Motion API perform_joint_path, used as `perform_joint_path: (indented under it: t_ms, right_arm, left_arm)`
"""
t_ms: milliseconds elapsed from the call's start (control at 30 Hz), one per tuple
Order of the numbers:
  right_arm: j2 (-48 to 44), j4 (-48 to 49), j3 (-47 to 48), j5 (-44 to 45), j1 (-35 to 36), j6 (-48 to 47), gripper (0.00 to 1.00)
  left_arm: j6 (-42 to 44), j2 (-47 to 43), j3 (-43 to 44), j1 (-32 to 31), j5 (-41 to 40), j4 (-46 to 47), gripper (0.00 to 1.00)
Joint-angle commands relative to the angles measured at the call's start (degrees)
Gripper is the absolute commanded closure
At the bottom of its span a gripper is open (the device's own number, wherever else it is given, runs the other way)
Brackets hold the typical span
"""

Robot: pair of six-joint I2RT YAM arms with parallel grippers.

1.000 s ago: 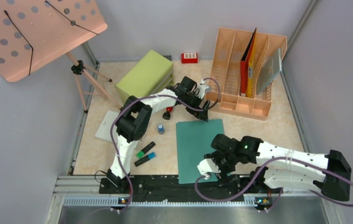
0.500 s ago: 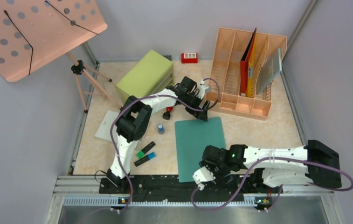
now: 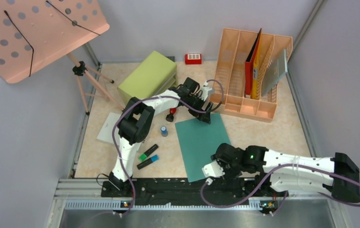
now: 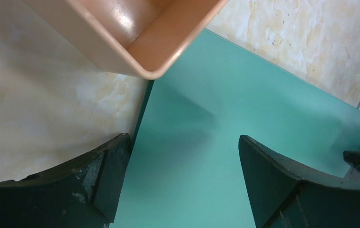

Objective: Organize the desk
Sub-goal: Pick up the folder from the center of the board.

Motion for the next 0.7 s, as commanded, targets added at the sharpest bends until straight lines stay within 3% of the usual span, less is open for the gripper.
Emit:
perform_joint_path:
  t_ms: [0, 267, 567, 667]
  right_arm:
    - [-4.17, 1.65, -0.09, 3.21, -3.71, -0.74, 0.3]
    - [-9.31, -0.08, 2.29, 0.31, -11.1, -1.23, 0.33]
    - [-12.87, 0.89, 3.28, -0.04, -17.04, -1.23, 0.42]
    - [-13.82, 1.24, 3.41, 0.26, -19.16, -1.67, 0.43]
  left_arm:
    - [2.06, -1.48, 0.71, -0.5, 5.02, -3.22, 0.12]
    - [3.14, -3.03, 1.09, -0.49, 9.33, -5.32, 0.25]
    - [5.29, -3.56, 3.17, -0.45, 14.41, -11.36, 0.5]
    - [5.64, -3.03, 4.45, -0.26, 16.7, -13.83, 0.65]
